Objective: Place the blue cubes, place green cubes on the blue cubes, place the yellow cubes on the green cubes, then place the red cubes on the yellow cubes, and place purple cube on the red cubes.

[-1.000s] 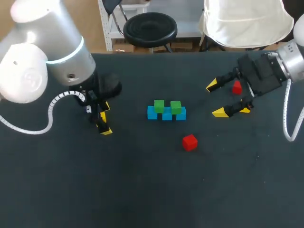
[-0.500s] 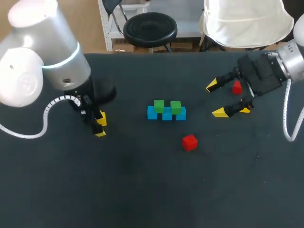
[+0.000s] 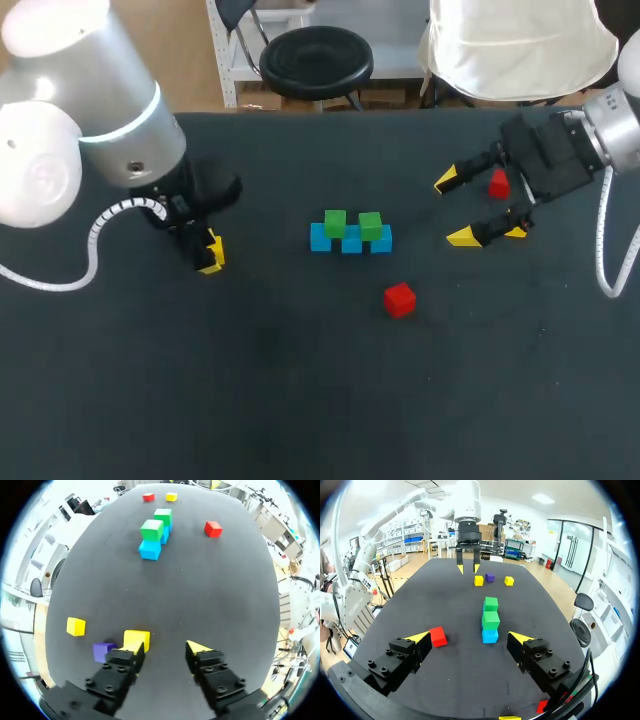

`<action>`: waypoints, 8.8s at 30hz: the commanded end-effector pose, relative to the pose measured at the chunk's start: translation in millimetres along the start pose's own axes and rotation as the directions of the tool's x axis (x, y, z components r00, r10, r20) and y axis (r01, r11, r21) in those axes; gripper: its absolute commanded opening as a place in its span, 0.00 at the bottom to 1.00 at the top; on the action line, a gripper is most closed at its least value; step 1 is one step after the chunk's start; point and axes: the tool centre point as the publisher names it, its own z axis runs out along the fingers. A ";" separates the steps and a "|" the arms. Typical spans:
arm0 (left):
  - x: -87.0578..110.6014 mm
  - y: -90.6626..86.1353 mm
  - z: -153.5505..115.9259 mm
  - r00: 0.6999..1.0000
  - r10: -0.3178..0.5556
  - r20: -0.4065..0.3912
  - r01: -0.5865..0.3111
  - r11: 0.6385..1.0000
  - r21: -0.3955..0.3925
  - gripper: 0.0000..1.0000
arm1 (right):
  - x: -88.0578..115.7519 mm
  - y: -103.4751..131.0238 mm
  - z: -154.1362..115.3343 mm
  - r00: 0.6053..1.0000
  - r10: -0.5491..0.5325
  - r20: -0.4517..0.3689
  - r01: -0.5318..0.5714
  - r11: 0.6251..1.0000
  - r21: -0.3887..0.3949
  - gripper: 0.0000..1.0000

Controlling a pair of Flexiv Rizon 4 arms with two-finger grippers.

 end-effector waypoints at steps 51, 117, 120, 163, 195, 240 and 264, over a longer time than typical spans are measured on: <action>11.9 63.1 40.0 0.993 -0.031 -0.111 0.032 0.999 0.010 1.00 | 0.4 -0.3 0.5 1.000 -0.001 0.002 0.001 1.000 0.000 1.00; -65.1 -89.6 37.3 0.977 0.212 0.016 -0.212 0.977 0.027 1.00 | 0.4 -0.3 0.5 1.000 -0.001 0.002 0.001 1.000 0.000 1.00; -63.9 -88.2 33.0 0.980 0.198 0.022 -0.198 0.980 0.020 1.00 | 0.4 -0.3 0.5 1.000 -0.001 0.002 0.001 1.000 0.000 1.00; -20.0 -78.8 -23.6 0.958 -0.210 0.194 0.200 0.977 0.070 1.00 | 0.4 -0.3 0.5 1.000 -0.001 0.002 0.001 1.000 0.000 1.00; -59.7 -140.9 8.6 0.773 -0.336 0.539 0.223 0.938 0.265 1.00 | 0.4 -0.3 0.5 1.000 -0.001 0.002 0.001 1.000 0.000 1.00; -91.2 -139.8 29.2 0.746 -0.307 0.591 0.297 0.948 0.118 1.00 | 0.4 -0.3 0.5 1.000 -0.001 0.002 0.001 1.000 0.000 1.00; -79.1 -135.1 22.0 0.723 -0.315 0.615 0.326 0.940 0.098 1.00 | 0.4 -0.3 0.5 1.000 -0.001 0.002 0.001 1.000 0.000 1.00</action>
